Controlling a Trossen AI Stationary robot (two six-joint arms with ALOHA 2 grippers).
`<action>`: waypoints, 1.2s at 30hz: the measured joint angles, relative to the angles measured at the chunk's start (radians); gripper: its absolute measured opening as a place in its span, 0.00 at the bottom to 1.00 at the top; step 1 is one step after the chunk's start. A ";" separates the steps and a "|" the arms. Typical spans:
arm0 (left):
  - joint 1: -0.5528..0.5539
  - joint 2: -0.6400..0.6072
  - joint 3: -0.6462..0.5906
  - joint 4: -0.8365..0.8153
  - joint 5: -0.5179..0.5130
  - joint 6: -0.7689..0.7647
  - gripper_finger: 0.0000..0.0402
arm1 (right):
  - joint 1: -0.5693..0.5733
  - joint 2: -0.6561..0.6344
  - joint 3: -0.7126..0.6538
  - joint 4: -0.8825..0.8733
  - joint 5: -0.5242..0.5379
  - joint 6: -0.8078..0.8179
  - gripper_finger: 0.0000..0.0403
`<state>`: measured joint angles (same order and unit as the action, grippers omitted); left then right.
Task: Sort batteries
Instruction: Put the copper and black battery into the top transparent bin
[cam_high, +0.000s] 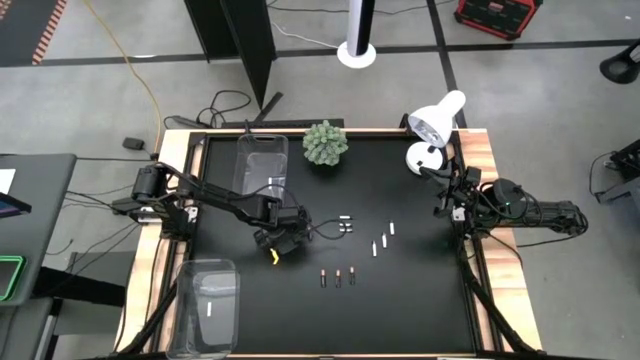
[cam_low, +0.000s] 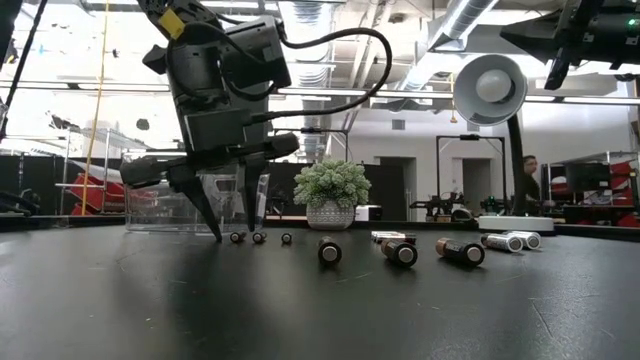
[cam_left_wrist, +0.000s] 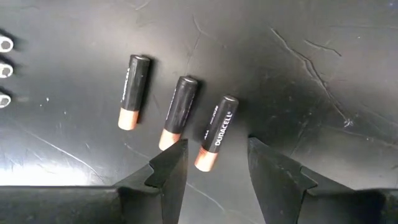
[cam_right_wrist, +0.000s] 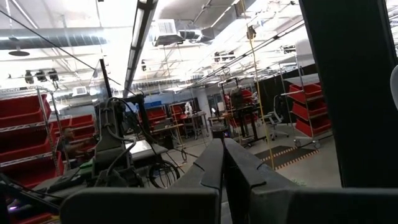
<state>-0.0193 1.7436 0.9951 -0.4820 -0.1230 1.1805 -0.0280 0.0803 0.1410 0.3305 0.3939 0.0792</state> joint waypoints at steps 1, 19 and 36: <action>0.000 0.006 0.002 0.002 0.002 0.011 0.40 | 0.000 0.000 0.000 0.000 0.000 0.000 0.08; 0.000 0.024 0.009 0.008 0.073 0.060 0.27 | 0.000 0.000 0.000 0.000 0.000 0.000 0.08; 0.000 0.025 0.008 0.017 0.115 -0.004 0.23 | 0.000 0.000 0.000 0.000 0.000 0.000 0.08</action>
<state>-0.0193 1.7687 1.0029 -0.4648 -0.0081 1.1767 -0.0280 0.0800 0.1410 0.3305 0.3940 0.0788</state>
